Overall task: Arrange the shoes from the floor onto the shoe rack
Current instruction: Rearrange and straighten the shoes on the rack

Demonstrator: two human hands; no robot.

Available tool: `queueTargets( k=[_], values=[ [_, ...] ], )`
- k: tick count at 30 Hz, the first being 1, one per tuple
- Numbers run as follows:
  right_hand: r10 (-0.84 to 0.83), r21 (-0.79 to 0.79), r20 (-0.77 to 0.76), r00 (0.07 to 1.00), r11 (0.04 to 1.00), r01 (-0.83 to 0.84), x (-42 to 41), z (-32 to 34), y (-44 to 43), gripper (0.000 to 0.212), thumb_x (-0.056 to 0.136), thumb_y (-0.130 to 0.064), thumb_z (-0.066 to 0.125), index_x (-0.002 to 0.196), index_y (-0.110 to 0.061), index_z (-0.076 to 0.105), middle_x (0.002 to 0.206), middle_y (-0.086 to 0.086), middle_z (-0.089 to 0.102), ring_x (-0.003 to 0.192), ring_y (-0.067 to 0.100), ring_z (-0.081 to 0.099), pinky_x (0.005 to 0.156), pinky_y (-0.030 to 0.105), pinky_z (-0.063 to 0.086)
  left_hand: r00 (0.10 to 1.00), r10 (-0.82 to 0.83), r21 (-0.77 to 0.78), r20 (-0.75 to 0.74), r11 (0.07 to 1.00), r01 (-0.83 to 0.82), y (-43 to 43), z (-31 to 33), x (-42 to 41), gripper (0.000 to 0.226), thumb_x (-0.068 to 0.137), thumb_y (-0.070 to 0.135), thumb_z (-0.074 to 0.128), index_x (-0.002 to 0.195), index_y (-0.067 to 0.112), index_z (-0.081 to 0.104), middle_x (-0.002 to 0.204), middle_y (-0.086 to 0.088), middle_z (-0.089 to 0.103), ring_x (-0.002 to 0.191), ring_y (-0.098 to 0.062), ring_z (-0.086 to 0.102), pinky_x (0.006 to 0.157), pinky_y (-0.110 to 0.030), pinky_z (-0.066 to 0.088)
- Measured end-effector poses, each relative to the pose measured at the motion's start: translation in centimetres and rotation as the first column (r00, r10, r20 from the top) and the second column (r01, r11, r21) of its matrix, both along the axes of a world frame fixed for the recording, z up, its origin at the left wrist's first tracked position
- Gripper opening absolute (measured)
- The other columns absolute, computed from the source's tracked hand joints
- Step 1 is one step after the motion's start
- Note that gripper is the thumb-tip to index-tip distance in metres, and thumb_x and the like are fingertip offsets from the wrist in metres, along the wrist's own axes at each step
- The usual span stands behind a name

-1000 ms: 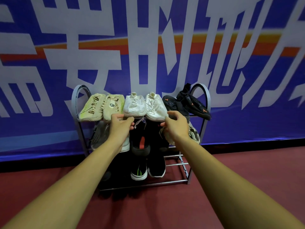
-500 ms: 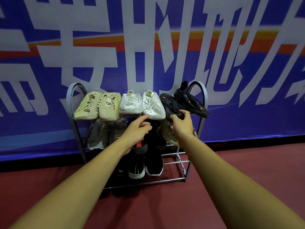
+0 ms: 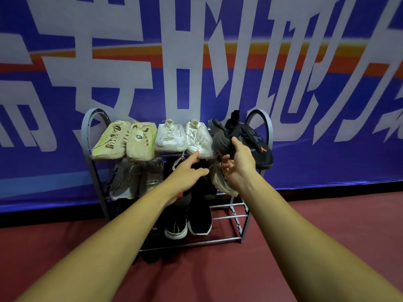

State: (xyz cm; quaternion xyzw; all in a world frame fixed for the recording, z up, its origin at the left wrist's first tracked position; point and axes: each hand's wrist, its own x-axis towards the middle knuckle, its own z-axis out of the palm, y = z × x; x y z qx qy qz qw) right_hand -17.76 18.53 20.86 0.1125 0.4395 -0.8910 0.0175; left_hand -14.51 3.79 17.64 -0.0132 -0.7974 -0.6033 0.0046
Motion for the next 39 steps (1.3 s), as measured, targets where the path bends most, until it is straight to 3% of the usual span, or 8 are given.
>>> queueTargets(
  k=[5, 10, 18, 21, 24, 28, 33, 39],
  values=[
    [0.064, 0.050, -0.002, 0.998, 0.997, -0.064, 0.7, 0.1, -1.1, 0.013, 0.092, -0.021, 0.064, 0.093, -0.021, 0.052, 0.096, 0.007, 0.060, 0.047, 0.008, 0.046, 0.039, 0.017, 0.024, 0.996, 0.090, 0.159, 0.017, 0.983, -0.092, -0.9, 0.9, 0.4, 0.041, 0.094, 0.027, 0.059, 0.135, 0.027, 0.055, 0.112, 0.004, 0.070, 0.100, -0.015, 0.068, 0.071, -0.024, 0.047],
    [0.088, 0.095, 0.012, 0.996, 0.991, -0.089, 1.1, 0.1, -1.7, 0.009, 0.090, -0.016, 0.061, 0.094, -0.019, 0.053, 0.095, 0.008, 0.060, 0.044, 0.008, 0.045, 0.038, 0.017, 0.023, 0.992, 0.121, 0.286, -0.030, 0.952, -0.107, -1.7, 2.3, 1.2, 0.029, 0.097, 0.030, 0.054, 0.125, 0.025, 0.062, 0.108, 0.001, 0.074, 0.094, -0.014, 0.068, 0.075, -0.027, 0.045],
    [0.061, 0.194, -0.046, 0.997, 0.980, -0.052, 0.0, -0.3, -0.3, 0.013, 0.093, -0.010, 0.051, 0.083, -0.017, 0.046, 0.071, 0.005, 0.055, 0.042, 0.009, 0.036, 0.037, 0.019, 0.021, 0.993, 0.118, 0.223, -0.005, 0.968, -0.114, -2.1, 2.0, 2.2, 0.026, 0.098, 0.025, 0.054, 0.122, 0.023, 0.064, 0.106, 0.001, 0.074, 0.089, -0.013, 0.067, 0.072, -0.026, 0.044],
    [0.081, 0.186, -0.103, 0.991, 0.981, -0.061, -0.1, 0.1, -0.6, 0.007, 0.092, -0.013, 0.051, 0.092, -0.018, 0.055, 0.084, 0.004, 0.053, 0.043, 0.010, 0.040, 0.040, 0.020, 0.026, 0.994, 0.107, 0.211, -0.006, 0.972, -0.103, -1.9, 2.0, 2.3, 0.026, 0.097, 0.024, 0.055, 0.122, 0.023, 0.063, 0.104, 0.003, 0.074, 0.087, -0.011, 0.067, 0.071, -0.025, 0.044],
    [0.116, 0.244, -0.147, 0.982, 0.967, -0.078, 0.2, 0.5, -1.0, 0.030, 0.092, -0.013, 0.048, 0.113, -0.028, 0.064, 0.098, 0.001, 0.062, 0.050, 0.010, 0.044, 0.046, 0.021, 0.030, 0.995, 0.100, 0.215, -0.008, 0.972, -0.096, -1.9, 2.2, 2.4, 0.028, 0.097, 0.026, 0.055, 0.124, 0.025, 0.062, 0.106, 0.004, 0.074, 0.089, -0.011, 0.068, 0.073, -0.026, 0.045],
    [0.149, 0.231, -0.173, 0.974, 0.967, -0.107, 0.3, 0.1, -1.0, 0.067, 0.086, -0.012, 0.053, 0.142, -0.045, 0.038, 0.110, 0.006, 0.063, 0.050, 0.011, 0.041, 0.047, 0.023, 0.030, 0.993, 0.119, 0.297, -0.003, 0.948, -0.112, -2.1, 2.7, 2.5, 0.028, 0.097, 0.025, 0.056, 0.125, 0.024, 0.061, 0.109, -0.001, 0.074, 0.090, -0.014, 0.068, 0.070, -0.025, 0.045],
    [0.199, 0.144, -0.129, 0.971, 0.973, -0.180, 0.7, -0.1, -0.9, 0.007, 0.081, -0.018, 0.056, 0.086, -0.014, 0.052, 0.070, 0.000, 0.052, 0.043, 0.008, 0.031, 0.046, 0.021, 0.021, 0.994, 0.105, 0.416, 0.017, 0.903, -0.102, -2.3, 3.5, 2.5, 0.020, 0.097, 0.032, 0.057, 0.112, 0.023, 0.065, 0.106, -0.005, 0.075, 0.090, -0.018, 0.067, 0.066, -0.025, 0.042],
    [0.202, 0.074, -0.153, 0.967, 0.979, -0.192, 1.1, 0.3, -0.3, 0.018, 0.081, -0.027, 0.055, 0.067, -0.019, 0.046, 0.048, -0.009, 0.039, 0.040, 0.007, 0.026, 0.049, 0.022, 0.018, 0.986, 0.166, 0.635, 0.033, 0.758, -0.149, -2.6, 4.6, 2.5, 0.038, 0.090, 0.054, 0.055, 0.107, 0.021, 0.062, 0.091, -0.004, 0.074, 0.075, -0.015, 0.064, 0.057, -0.024, 0.037]
  ],
)
